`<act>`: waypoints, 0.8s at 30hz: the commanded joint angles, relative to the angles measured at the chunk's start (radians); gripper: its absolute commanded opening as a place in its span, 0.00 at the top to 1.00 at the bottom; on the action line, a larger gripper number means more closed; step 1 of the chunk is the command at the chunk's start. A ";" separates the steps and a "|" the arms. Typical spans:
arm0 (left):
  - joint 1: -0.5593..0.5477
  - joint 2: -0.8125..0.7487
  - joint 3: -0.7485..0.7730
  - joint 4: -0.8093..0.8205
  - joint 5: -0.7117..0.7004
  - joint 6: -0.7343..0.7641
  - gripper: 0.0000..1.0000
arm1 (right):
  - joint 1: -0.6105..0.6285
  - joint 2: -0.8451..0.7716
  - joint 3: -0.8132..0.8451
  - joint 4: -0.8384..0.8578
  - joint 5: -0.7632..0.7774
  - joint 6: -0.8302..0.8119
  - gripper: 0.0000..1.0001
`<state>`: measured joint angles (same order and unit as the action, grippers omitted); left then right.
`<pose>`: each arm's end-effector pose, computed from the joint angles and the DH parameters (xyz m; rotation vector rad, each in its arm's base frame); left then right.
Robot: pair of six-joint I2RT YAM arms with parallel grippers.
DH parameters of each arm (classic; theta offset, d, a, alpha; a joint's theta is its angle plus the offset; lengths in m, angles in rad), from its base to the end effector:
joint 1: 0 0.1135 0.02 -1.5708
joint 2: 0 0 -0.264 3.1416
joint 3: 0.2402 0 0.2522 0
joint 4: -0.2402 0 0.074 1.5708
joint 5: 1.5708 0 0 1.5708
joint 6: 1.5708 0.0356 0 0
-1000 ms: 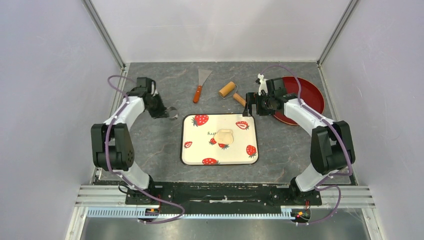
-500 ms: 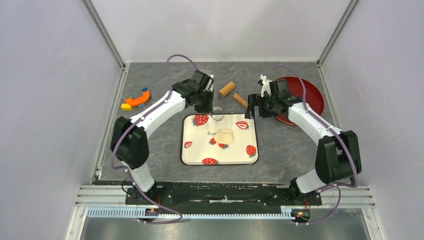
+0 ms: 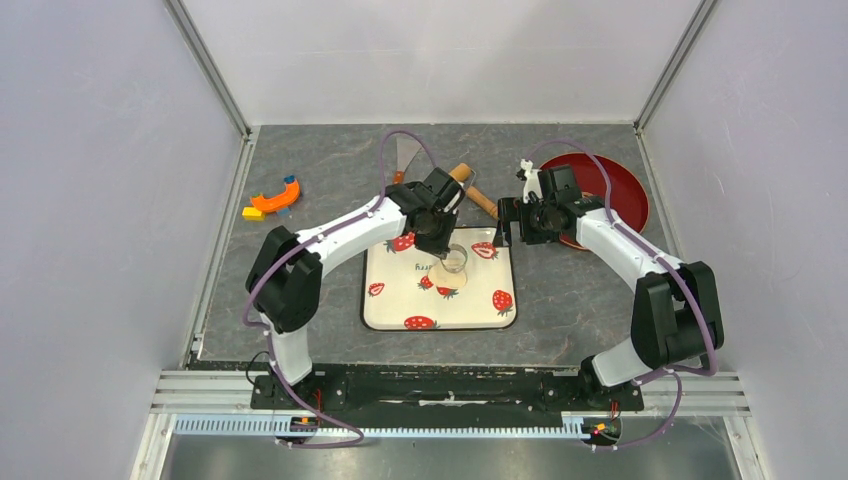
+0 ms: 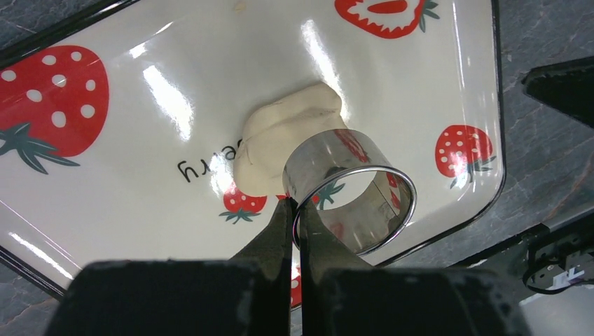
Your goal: Roll out the dumpling wrappers from the dough
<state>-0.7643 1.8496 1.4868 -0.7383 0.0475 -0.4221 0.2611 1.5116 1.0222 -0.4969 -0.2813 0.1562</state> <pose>0.2822 -0.2729 0.2388 0.4832 2.7047 -0.4216 0.2955 0.0892 0.2246 -0.2450 2.5705 0.5181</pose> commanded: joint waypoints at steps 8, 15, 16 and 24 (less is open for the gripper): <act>0.000 0.061 -0.017 0.019 -0.034 -0.003 0.98 | 0.001 0.010 0.005 -0.026 -0.031 -0.042 0.02; 0.000 0.088 -0.025 0.022 -0.031 0.006 0.98 | 0.001 0.026 0.005 -0.032 -0.052 -0.043 0.02; 0.000 0.092 -0.027 0.025 -0.027 0.007 0.98 | 0.001 0.027 0.006 -0.034 -0.052 -0.044 0.02; 0.000 0.117 -0.023 0.032 -0.015 0.009 0.98 | 0.001 0.039 0.012 -0.043 -0.060 -0.053 0.02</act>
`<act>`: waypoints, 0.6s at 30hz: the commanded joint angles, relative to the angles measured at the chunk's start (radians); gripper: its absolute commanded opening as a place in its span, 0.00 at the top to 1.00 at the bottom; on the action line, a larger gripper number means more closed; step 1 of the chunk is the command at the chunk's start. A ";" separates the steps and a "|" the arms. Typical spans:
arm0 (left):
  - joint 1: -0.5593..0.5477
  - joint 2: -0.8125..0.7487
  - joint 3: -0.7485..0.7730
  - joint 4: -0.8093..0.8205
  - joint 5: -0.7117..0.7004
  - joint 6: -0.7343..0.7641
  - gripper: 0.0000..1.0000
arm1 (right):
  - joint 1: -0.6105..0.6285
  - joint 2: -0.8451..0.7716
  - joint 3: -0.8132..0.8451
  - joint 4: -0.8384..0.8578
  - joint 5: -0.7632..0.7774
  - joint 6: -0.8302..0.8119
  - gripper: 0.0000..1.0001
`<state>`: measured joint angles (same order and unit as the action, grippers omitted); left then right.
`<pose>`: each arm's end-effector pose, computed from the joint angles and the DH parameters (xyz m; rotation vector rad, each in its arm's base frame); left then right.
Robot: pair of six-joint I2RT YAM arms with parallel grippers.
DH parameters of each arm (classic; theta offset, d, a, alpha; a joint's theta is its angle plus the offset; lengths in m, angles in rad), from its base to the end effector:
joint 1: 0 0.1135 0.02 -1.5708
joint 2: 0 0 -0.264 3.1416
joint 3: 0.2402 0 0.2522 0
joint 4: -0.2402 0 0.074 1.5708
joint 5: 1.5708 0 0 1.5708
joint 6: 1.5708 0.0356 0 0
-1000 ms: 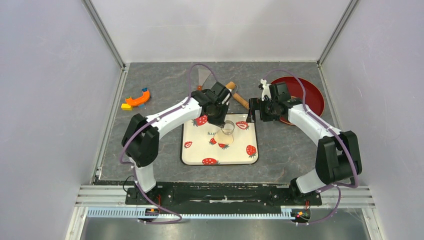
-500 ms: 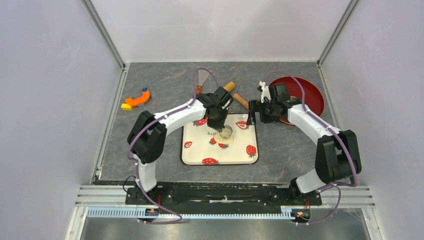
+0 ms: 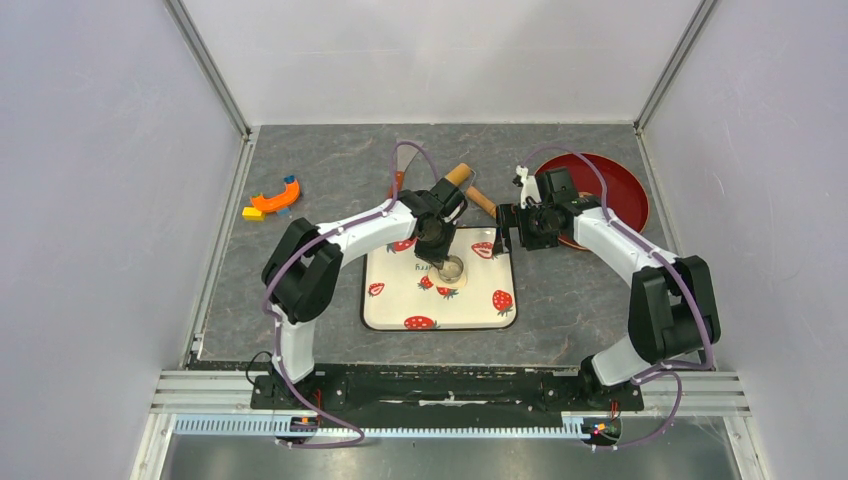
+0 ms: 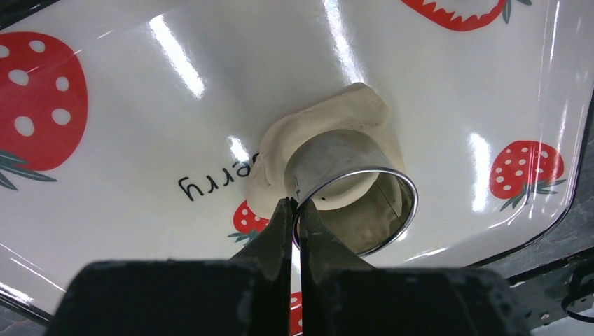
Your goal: Roll out the dumpling wrappers from the dough
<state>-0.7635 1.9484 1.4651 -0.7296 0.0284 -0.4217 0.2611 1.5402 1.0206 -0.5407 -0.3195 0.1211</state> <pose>0.2886 -0.2777 0.1956 0.4907 2.8003 -0.3207 0.2937 0.0901 0.2138 -0.2963 2.6341 0.5502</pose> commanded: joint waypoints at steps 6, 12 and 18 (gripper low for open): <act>0.000 0.026 -0.003 0.022 0.008 0.014 0.97 | 0.001 0.019 0.029 -0.008 -0.028 -0.021 0.02; 0.000 -0.004 0.008 0.022 0.000 0.020 0.69 | 0.001 0.026 0.062 -0.030 -0.046 -0.023 0.03; 0.020 -0.089 -0.007 0.048 0.009 -0.004 0.52 | 0.003 0.029 0.087 -0.035 -0.107 0.001 0.09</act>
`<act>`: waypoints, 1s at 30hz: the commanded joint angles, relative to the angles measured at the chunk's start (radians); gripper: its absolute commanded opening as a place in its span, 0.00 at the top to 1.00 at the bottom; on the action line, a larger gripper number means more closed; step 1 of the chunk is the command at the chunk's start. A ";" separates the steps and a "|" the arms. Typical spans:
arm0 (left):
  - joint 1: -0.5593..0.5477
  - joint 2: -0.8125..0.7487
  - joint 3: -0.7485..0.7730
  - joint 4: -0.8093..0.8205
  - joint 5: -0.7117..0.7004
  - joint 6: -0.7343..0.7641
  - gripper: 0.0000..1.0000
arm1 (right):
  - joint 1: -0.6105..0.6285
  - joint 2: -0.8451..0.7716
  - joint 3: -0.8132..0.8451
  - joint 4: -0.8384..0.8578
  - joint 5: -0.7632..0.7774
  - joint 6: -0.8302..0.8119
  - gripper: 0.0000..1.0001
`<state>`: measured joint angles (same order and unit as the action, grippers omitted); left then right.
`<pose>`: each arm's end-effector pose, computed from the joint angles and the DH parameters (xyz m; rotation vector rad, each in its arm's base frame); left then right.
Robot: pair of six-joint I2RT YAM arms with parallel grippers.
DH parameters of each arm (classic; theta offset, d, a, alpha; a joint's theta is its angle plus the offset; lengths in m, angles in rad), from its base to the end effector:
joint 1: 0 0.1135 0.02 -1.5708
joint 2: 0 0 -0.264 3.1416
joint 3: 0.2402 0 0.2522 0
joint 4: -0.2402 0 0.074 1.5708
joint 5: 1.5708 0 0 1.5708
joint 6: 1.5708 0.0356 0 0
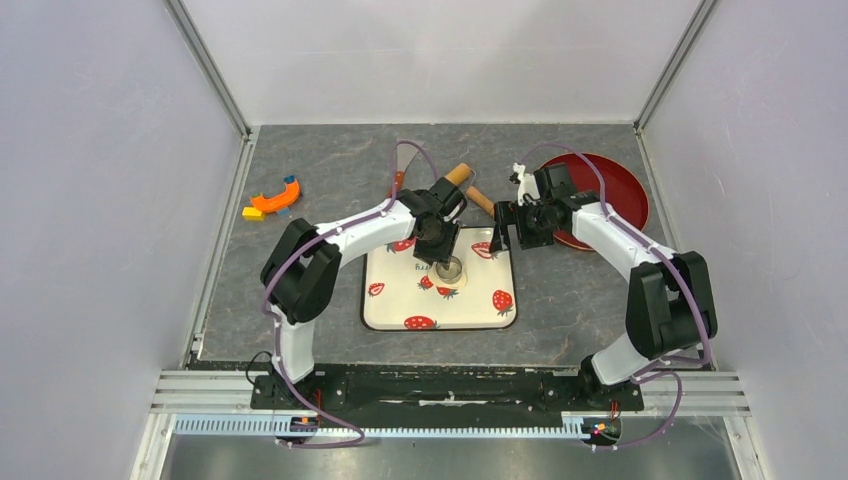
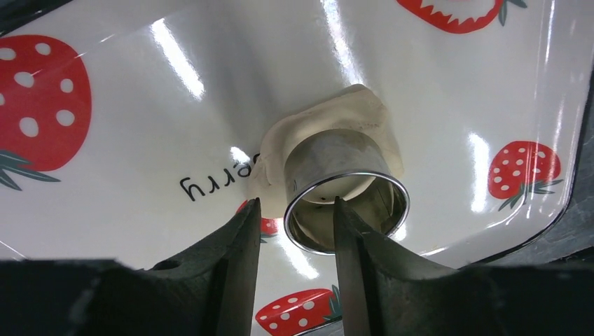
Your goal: Roll out the dumpling wrappers from the dough
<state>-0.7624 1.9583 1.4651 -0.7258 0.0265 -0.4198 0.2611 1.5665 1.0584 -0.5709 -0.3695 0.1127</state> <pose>0.2898 -0.2781 0.1919 0.4920 2.8047 -0.3134 0.2988 0.0931 0.2162 -0.3219 2.6457 0.6130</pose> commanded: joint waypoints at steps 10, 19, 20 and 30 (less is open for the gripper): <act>0.181 -0.217 -0.252 0.304 0.364 -0.142 0.55 | 0.063 0.027 0.060 0.020 -0.152 0.064 0.22; 0.184 -0.203 -0.340 0.334 0.428 -0.120 0.59 | 0.185 0.090 0.042 0.095 -0.189 0.145 0.37; 0.184 -0.203 -0.343 0.342 0.432 -0.123 0.60 | 0.191 0.096 0.043 0.102 -0.186 0.153 0.37; 0.183 -0.157 -0.307 0.372 0.460 -0.131 0.63 | 0.196 0.176 0.063 0.132 -0.167 0.177 0.59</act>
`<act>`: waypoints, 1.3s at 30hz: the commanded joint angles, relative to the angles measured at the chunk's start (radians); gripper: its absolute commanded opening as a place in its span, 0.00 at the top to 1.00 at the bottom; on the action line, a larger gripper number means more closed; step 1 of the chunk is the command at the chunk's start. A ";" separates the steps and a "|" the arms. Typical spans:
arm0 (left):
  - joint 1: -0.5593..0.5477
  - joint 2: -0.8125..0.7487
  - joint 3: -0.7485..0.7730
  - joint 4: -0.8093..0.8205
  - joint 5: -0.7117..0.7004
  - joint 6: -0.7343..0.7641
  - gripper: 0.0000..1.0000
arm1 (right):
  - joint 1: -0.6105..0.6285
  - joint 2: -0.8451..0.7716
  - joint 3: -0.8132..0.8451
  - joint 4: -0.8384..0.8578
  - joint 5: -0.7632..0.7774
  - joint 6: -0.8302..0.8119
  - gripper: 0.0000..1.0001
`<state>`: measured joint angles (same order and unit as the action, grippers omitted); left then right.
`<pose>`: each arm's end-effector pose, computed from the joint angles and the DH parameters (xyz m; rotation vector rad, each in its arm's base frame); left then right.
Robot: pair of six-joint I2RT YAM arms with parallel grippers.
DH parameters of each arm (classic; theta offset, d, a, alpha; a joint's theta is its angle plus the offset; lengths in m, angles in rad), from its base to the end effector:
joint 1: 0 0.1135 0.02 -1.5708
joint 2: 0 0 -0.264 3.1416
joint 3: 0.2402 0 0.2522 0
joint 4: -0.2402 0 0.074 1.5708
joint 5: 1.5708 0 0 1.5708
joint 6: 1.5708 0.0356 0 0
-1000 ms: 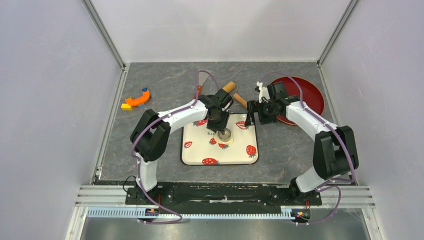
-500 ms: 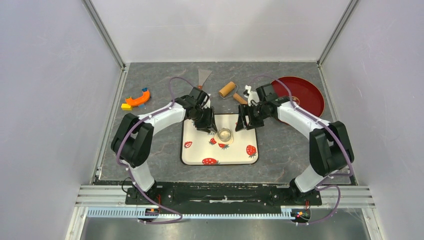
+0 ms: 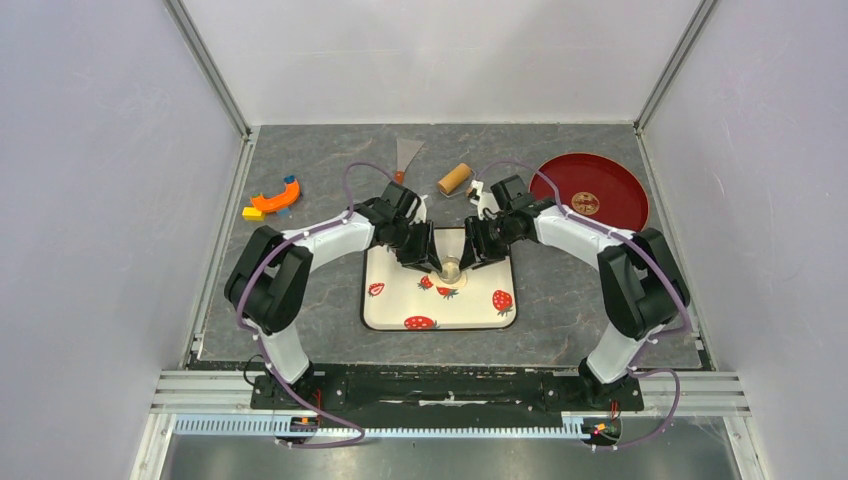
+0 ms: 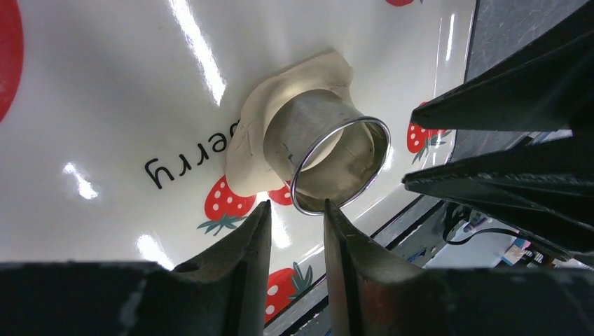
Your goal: Roll out the dumpling wrappers from the dough
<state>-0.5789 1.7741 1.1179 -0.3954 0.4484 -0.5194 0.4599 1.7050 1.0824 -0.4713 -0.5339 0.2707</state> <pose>0.2901 -0.2080 0.1780 0.2513 2.7771 -0.9273 0.2943 0.1660 0.1880 -0.4396 2.7075 0.9368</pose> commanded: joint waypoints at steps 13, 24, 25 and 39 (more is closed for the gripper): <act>-0.006 0.082 0.065 0.024 0.008 -0.018 0.75 | -0.001 0.086 0.027 0.078 -0.009 0.048 0.71; -0.008 0.141 0.103 -0.036 -0.022 -0.009 0.98 | -0.003 0.148 0.035 0.047 0.029 0.020 0.96; -0.009 0.147 0.105 -0.039 -0.023 -0.008 0.98 | -0.003 0.153 0.036 0.042 0.034 0.018 0.98; -0.026 0.219 0.134 -0.119 -0.091 -0.032 0.98 | -0.002 0.241 0.009 -0.060 0.142 -0.038 1.00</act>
<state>-0.5850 1.9167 1.2446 -0.4793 0.4519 -0.5365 0.4503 1.8492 1.1301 -0.4442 -0.5678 0.3222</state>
